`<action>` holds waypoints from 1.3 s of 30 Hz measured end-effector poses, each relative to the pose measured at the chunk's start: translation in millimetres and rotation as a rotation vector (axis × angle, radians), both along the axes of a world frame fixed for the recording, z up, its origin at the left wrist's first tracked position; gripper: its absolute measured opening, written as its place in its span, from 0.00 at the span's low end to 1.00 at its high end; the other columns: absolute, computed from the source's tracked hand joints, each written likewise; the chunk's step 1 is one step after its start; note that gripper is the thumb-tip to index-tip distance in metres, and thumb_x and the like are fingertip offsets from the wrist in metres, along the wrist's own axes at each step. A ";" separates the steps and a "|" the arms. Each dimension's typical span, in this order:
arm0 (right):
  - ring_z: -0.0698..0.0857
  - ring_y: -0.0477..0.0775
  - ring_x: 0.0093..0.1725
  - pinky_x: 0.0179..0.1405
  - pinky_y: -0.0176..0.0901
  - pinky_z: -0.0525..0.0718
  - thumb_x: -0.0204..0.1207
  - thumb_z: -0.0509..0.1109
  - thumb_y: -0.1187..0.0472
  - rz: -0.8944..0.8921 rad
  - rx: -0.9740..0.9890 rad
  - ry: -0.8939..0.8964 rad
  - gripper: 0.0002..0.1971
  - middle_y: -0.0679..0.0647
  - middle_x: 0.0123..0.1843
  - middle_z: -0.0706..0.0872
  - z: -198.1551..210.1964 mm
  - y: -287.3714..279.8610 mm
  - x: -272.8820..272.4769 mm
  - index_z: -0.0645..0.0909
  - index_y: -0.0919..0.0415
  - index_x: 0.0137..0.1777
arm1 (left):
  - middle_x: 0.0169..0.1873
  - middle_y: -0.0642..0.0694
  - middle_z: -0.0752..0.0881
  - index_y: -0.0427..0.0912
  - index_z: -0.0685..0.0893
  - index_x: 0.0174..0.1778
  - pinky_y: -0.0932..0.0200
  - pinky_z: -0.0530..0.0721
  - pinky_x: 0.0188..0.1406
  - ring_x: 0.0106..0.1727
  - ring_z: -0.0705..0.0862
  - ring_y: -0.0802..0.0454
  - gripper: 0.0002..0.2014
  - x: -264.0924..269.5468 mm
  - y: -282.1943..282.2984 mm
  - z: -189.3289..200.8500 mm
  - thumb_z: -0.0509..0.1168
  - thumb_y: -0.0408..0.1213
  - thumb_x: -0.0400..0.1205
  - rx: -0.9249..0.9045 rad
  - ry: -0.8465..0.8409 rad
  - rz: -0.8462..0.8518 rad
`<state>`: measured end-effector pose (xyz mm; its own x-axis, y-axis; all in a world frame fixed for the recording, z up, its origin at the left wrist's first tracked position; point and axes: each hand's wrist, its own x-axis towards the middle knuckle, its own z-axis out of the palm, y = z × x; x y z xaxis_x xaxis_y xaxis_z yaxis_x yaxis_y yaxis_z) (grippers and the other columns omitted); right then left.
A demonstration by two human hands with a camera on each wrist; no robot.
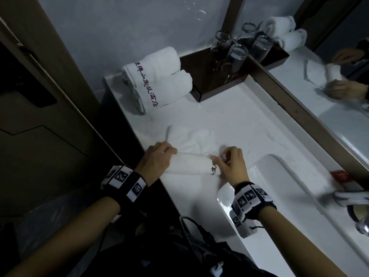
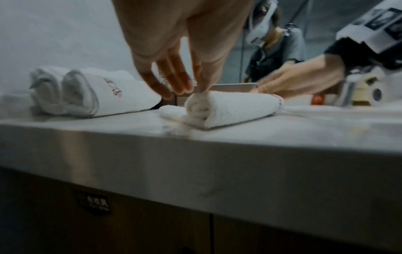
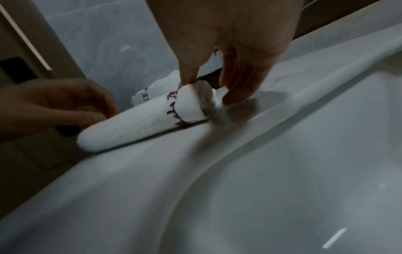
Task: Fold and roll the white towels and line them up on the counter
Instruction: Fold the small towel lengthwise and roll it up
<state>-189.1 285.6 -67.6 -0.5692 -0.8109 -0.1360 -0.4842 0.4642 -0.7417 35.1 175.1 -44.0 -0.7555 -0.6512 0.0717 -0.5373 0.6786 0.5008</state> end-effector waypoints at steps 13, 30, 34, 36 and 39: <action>0.82 0.42 0.52 0.52 0.23 0.75 0.67 0.78 0.64 0.358 -0.035 -0.037 0.18 0.44 0.53 0.84 10.7 7.2 -12.5 0.83 0.52 0.57 | 0.53 0.36 0.86 0.39 0.82 0.60 0.59 0.75 0.56 0.56 0.83 0.43 0.16 5.9 -11.7 -11.3 0.69 0.31 0.75 0.278 0.053 0.063; 0.80 0.53 0.50 0.47 0.51 0.81 0.75 0.71 0.58 0.257 -0.113 0.233 0.07 0.51 0.51 0.81 12.5 -26.3 -5.1 0.81 0.59 0.50 | 0.75 0.42 0.71 0.37 0.70 0.73 0.55 0.63 0.75 0.78 0.66 0.47 0.27 -6.1 -14.6 -15.0 0.61 0.26 0.76 0.011 -0.160 0.027; 0.78 0.50 0.53 0.47 0.43 0.77 0.69 0.76 0.49 0.267 0.022 0.156 0.18 0.48 0.52 0.81 15.9 -34.5 -6.2 0.80 0.54 0.56 | 0.73 0.42 0.73 0.37 0.72 0.71 0.56 0.63 0.75 0.76 0.68 0.49 0.25 -17.1 -27.7 -9.5 0.59 0.24 0.76 0.064 -0.148 0.032; 0.79 0.52 0.47 0.43 0.37 0.74 0.67 0.77 0.49 0.238 0.075 0.112 0.17 0.50 0.46 0.81 19.9 -45.4 -7.6 0.80 0.57 0.51 | 0.74 0.41 0.70 0.38 0.73 0.71 0.55 0.64 0.75 0.76 0.67 0.48 0.24 -24.9 -40.8 -4.5 0.59 0.24 0.77 0.104 -0.137 0.086; 0.80 0.54 0.42 0.41 0.41 0.76 0.64 0.78 0.45 0.256 0.219 0.112 0.21 0.50 0.39 0.81 24.9 -64.6 -7.7 0.78 0.59 0.46 | 0.70 0.30 0.67 0.32 0.69 0.72 0.47 0.71 0.70 0.70 0.69 0.36 0.24 -39.6 -60.3 2.7 0.61 0.27 0.78 0.164 -0.092 0.384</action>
<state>-196.7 221.0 -42.7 -0.3728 -0.8875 -0.2709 -0.6777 0.4598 -0.5739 -4.5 114.8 -41.3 -0.4541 -0.8837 -0.1131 -0.7832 0.3354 0.5236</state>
